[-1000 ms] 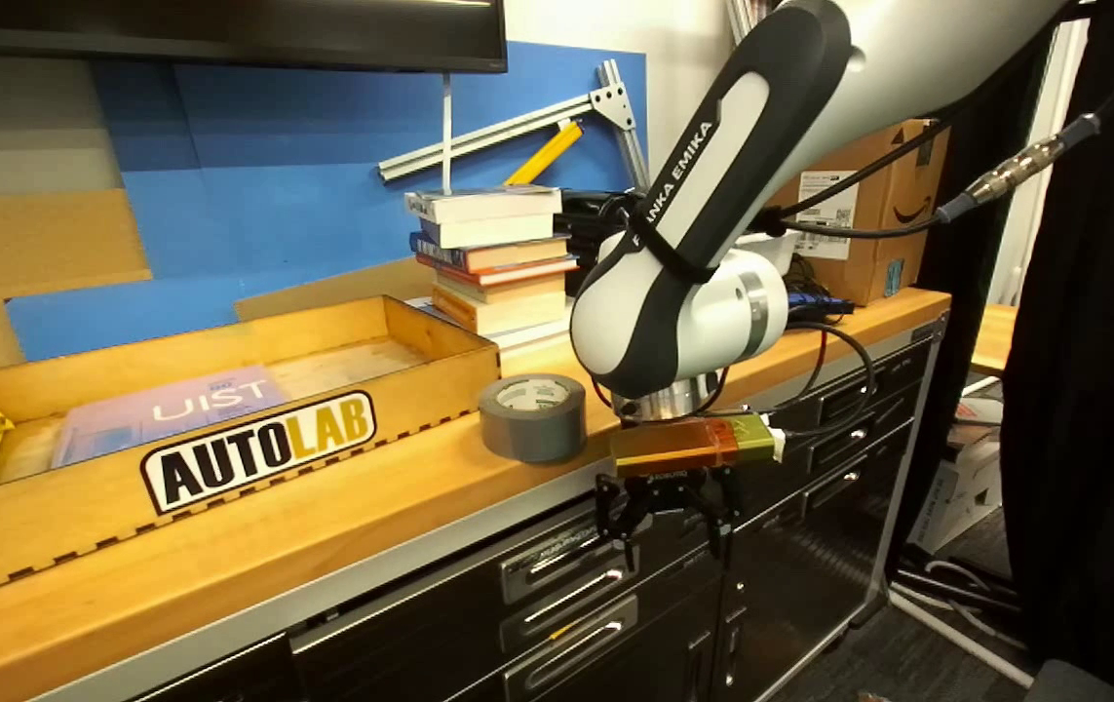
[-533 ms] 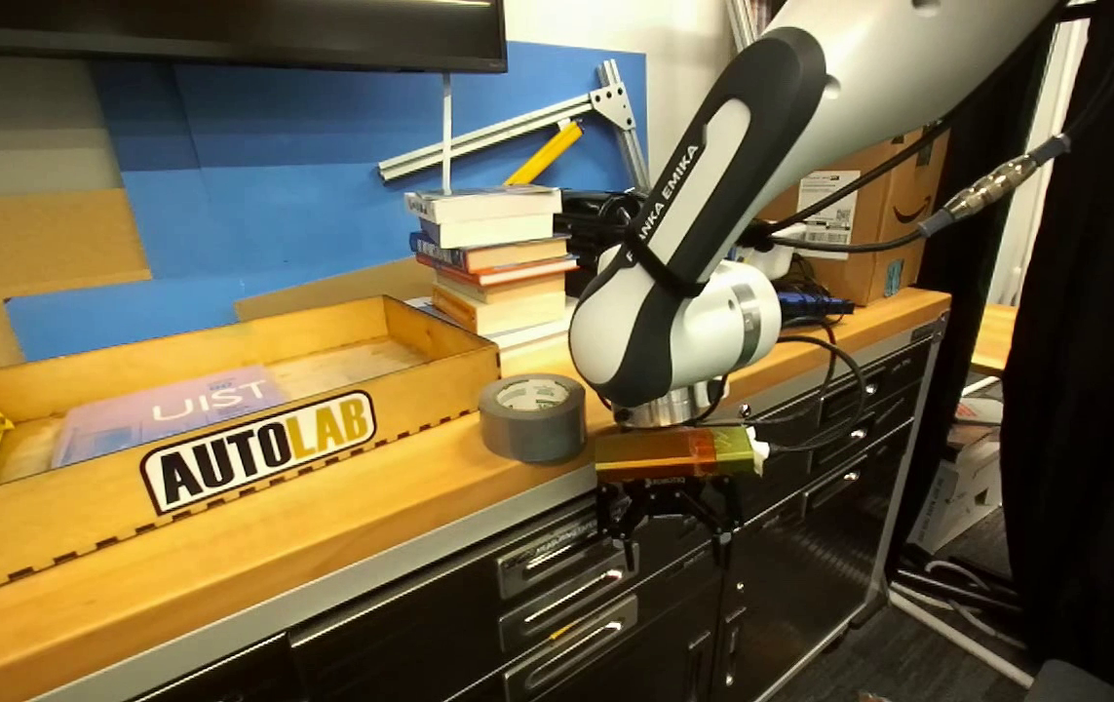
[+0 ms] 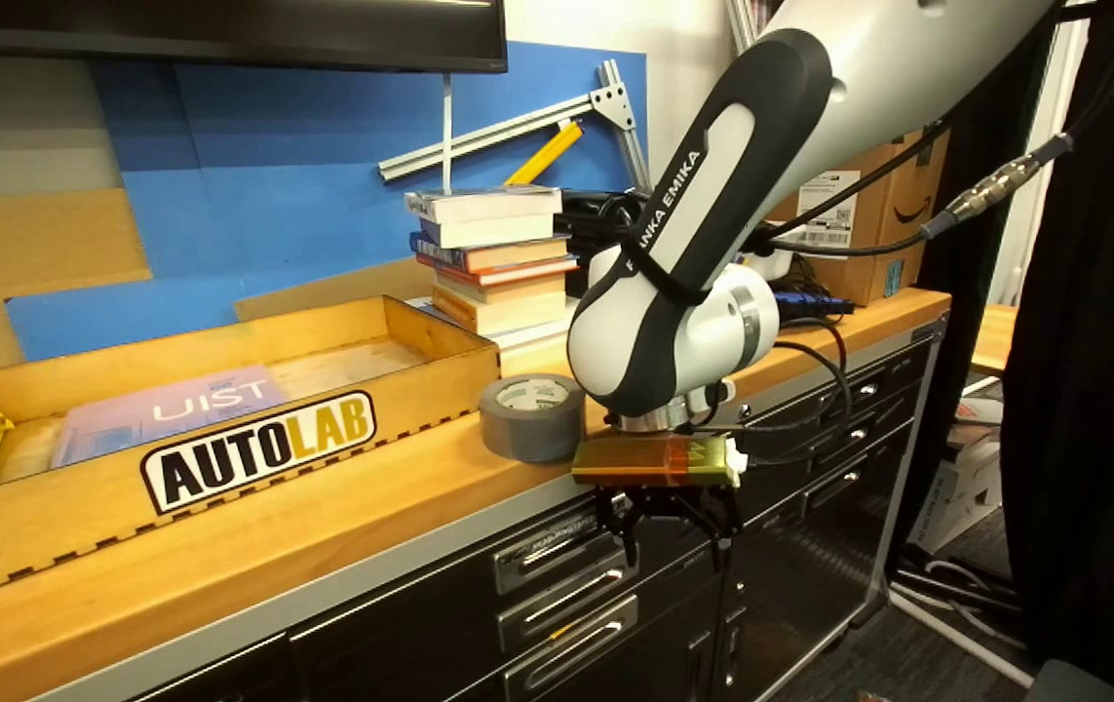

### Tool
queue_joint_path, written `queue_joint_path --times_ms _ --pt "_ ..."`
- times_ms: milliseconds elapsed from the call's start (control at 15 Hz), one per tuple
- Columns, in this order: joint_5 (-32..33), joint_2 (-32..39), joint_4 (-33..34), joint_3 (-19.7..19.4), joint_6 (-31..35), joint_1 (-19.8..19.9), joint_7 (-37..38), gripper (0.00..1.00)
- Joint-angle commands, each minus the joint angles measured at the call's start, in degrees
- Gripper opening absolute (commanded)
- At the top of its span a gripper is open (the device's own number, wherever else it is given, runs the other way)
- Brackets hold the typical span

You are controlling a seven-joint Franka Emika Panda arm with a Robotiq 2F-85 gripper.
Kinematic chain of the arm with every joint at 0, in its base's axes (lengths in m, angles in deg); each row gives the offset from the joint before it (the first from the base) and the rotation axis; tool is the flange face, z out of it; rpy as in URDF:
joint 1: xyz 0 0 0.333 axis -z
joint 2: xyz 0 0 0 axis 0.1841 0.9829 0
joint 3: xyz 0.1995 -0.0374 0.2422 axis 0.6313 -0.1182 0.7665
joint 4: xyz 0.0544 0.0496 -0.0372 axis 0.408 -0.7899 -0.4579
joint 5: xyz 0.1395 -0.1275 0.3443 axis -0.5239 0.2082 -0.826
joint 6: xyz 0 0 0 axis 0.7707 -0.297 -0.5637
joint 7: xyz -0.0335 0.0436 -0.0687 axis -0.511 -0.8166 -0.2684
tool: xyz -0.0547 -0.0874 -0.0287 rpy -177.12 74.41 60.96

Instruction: Pick up the blue object from the counter and put it in the drawer and close it

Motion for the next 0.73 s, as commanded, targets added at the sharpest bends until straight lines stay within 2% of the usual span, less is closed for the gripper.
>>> queue_joint_path --times_ms 0,200,467,533,667 --pt "7.29 -8.78 -4.71 -0.71 -1.3 -0.58 -4.69 1.0" --pt "13.55 -17.87 -9.73 0.04 -3.56 0.11 -8.97 1.0" --pt "21.17 -30.28 -14.95 3.25 -8.23 1.27 -13.37 1.0" --pt "18.26 -22.13 -10.48 3.38 -6.78 2.33 -11.03 1.0" --pt "18.3 -25.01 -11.8 4.47 -7.36 2.94 -11.26 1.0"
